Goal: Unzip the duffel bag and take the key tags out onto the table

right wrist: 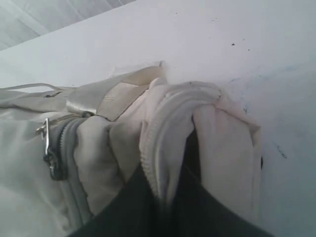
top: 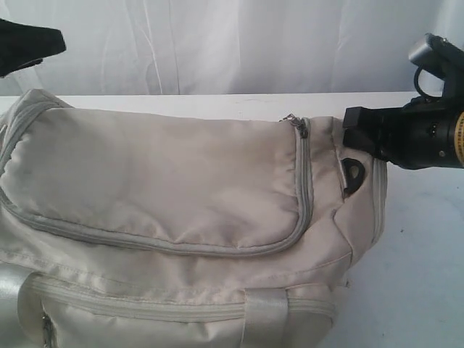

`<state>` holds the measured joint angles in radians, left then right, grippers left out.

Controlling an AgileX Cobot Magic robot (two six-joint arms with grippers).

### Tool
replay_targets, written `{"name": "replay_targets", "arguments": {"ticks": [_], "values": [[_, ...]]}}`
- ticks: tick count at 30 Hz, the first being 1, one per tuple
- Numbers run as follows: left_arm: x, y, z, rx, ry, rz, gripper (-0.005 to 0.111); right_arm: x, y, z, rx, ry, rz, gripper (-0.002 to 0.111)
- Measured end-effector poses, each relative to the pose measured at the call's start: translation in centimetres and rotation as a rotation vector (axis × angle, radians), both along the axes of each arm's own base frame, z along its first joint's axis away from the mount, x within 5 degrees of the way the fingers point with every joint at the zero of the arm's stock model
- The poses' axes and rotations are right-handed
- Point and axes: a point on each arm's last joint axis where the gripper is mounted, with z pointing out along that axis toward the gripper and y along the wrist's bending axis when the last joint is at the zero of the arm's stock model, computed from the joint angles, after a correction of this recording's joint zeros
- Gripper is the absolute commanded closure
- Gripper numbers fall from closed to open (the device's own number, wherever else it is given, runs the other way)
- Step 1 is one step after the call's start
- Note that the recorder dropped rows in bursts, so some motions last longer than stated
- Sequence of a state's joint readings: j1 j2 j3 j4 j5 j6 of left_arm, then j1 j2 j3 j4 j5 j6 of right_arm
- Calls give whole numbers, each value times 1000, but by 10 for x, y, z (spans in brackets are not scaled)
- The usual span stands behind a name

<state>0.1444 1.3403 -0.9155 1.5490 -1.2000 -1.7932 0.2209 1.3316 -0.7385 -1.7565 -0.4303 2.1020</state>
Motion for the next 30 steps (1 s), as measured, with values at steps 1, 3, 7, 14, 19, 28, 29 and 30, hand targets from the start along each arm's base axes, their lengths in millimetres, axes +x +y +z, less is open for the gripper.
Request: {"name": "replay_targets", "arguments": {"ticks": [1,3,7,14,19,28,29,30], "values": [[-2,-16,1,-20,-2,-52,26,0,0,0,0,0,1,108],[-8,-49,3,-44,1,-139,26,0,0,0,0,0,1,108],[-17,-116,-4,-69,36,-159,26,0,0,0,0,0,1,108],[-3,-187,-66,-270,358,-83,26,0,0,0,1,0,2,108],[7,-197,-84,-456,474,-74,26,0,0,0,2,1,4,108],[15,-206,-71,-645,557,-111,26,0,0,0,2,1,5,108],[16,-209,-67,-658,558,-124,26,0,0,0,2,1,5,108],[15,-213,-62,-666,554,-140,26,0,0,0,2,1,5,108]]}}
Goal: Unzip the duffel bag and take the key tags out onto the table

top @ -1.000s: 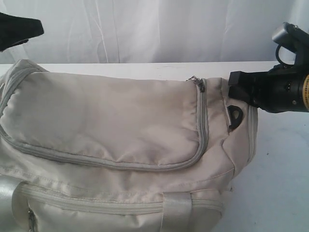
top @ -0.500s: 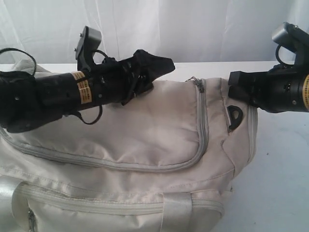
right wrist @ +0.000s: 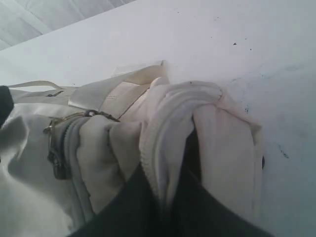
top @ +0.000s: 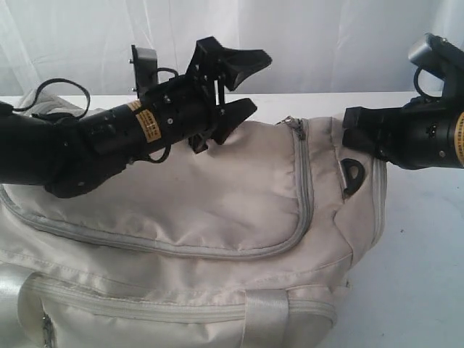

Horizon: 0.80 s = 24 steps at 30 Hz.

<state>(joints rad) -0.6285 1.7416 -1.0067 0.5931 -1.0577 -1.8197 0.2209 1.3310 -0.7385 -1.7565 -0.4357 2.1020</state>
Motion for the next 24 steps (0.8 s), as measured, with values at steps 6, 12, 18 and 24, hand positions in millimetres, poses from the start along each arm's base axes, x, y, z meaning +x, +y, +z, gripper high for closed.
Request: {"name": "replay_targets", "arguments": {"ticks": [6,12,18,24], "values": [[-6,-22,12,53,-3,-59,26,0,0,0,-1,-1,1,108],[-17,-32,8,122,2,-134,26,0,0,0,-1,-1,1,108],[-15,-30,-3,242,24,-114,26,0,0,0,-1,-1,1,108],[-12,-27,-10,322,53,-67,26,0,0,0,-1,-1,1,108]]}}
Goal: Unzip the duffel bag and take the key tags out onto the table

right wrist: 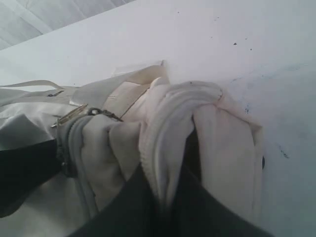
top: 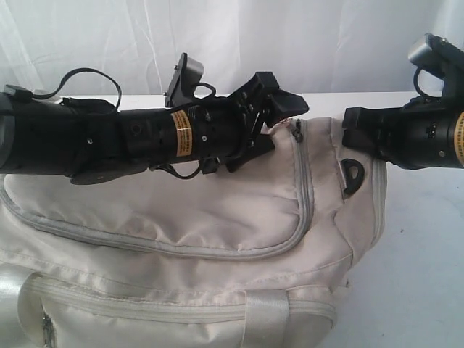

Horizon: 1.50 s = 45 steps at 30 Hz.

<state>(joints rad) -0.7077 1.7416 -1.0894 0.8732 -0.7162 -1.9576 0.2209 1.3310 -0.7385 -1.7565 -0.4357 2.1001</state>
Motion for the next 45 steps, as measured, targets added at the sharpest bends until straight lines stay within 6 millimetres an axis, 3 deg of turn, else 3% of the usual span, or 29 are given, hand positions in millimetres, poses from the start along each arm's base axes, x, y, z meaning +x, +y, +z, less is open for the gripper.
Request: {"name": "replay_targets", "arguments": {"ticks": [9,19,36,45], "values": [[3,3,-5,52,17,41,30,0,0,0,-7,-6,6,108],[6,2,5,-112,75,85,34,0,0,0,-13,-12,11,108],[9,4,8,-183,124,141,34,0,0,0,-15,-13,12,108],[15,-2,-13,-194,179,140,34,0,0,0,-15,-13,12,108]]}}
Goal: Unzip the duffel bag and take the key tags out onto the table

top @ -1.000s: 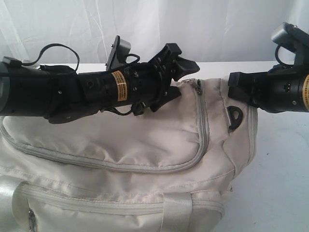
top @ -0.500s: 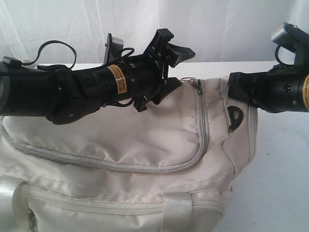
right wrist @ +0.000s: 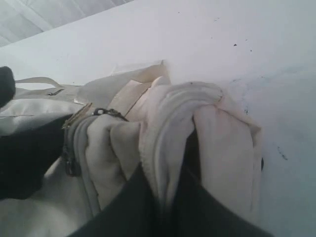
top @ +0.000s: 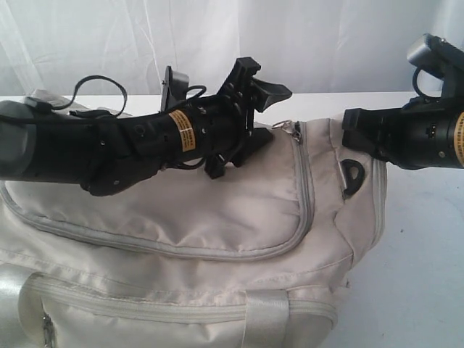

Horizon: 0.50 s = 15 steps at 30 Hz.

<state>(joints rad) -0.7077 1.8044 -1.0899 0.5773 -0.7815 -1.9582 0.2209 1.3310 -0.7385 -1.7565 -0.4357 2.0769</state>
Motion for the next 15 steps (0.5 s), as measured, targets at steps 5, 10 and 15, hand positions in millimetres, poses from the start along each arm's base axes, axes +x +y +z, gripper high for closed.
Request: {"name": "replay_targets", "arguments": {"ticks": [5,10,15], "values": [[2,-5,-9,-46,15,-17,34,0,0,0,-1,0,1,108],[7,-9,-8,-61,18,-18,34,2,0,-4,-7,11,-4,108],[13,-14,-8,-83,28,-18,46,3,0,-5,-8,14,-9,108]]}}
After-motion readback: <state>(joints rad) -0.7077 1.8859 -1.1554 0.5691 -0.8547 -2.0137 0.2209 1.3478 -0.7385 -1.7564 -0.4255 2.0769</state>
